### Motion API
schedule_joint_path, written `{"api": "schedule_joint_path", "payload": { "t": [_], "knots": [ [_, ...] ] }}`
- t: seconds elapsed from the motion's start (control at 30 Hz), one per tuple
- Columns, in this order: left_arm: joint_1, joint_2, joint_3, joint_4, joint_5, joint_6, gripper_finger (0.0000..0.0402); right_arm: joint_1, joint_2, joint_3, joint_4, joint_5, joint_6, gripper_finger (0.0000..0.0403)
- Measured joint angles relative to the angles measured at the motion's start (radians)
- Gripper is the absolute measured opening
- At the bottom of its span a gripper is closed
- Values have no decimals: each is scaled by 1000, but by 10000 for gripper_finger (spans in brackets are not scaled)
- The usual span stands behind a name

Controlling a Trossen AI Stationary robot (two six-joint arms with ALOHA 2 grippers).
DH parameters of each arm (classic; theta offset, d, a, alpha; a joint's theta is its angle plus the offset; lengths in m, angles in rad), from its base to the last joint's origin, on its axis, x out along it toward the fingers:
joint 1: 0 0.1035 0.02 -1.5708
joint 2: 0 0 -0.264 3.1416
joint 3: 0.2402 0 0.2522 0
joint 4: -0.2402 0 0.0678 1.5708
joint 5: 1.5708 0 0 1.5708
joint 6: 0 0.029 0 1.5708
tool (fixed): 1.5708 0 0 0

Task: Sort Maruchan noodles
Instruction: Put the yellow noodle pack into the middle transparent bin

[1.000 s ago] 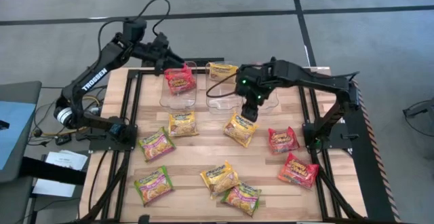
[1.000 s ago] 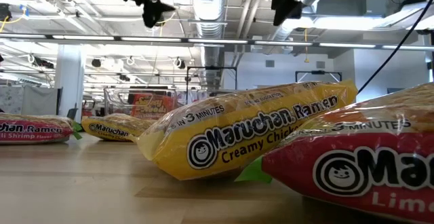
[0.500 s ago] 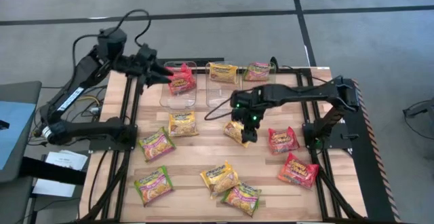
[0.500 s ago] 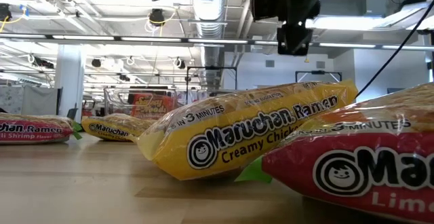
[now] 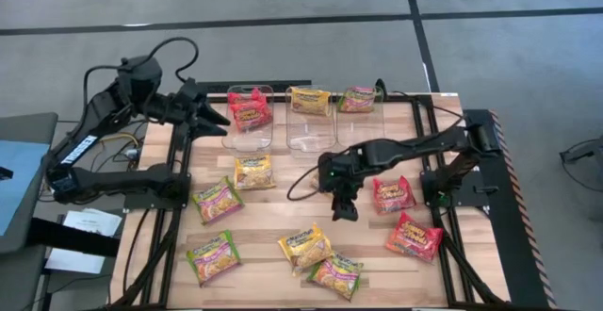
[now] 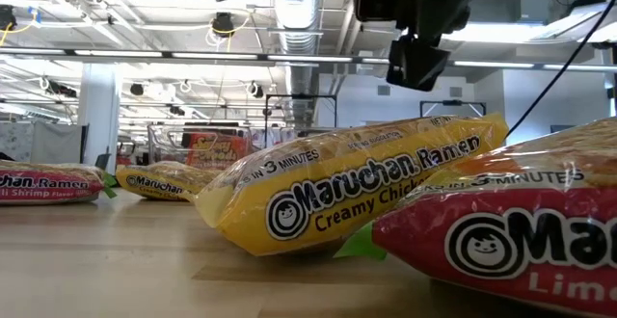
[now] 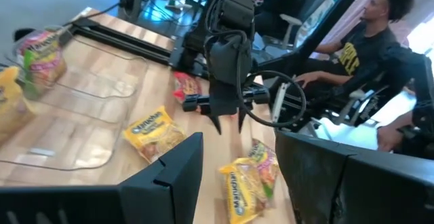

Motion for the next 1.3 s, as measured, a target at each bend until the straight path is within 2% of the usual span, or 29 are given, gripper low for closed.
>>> {"api": "schedule_joint_path", "payload": {
  "t": [0.27,0.47,0.67,0.73,0.8,0.87,0.93,1.3],
  "knots": [
    [-36,1,0,0,-3,-22,172,60,0,0,120,175,87,250],
    [-44,2,-1,-1,-2,-23,172,90,12,2,153,239,181,251],
    [-44,2,-1,-16,-2,-48,172,121,102,4,241,267,241,250],
    [-44,2,-1,-32,-2,-48,172,127,118,-3,202,270,245,250],
    [-43,2,-1,-47,-2,-48,172,126,160,11,300,268,257,249],
    [-46,2,-2,-54,-3,-42,172,125,169,5,263,263,236,249],
    [-49,-2,-2,-62,-10,-33,172,124,207,19,327,254,211,249],
    [-66,-5,-1,-103,-43,-5,172,123,274,30,361,254,70,249]
  ]
}}
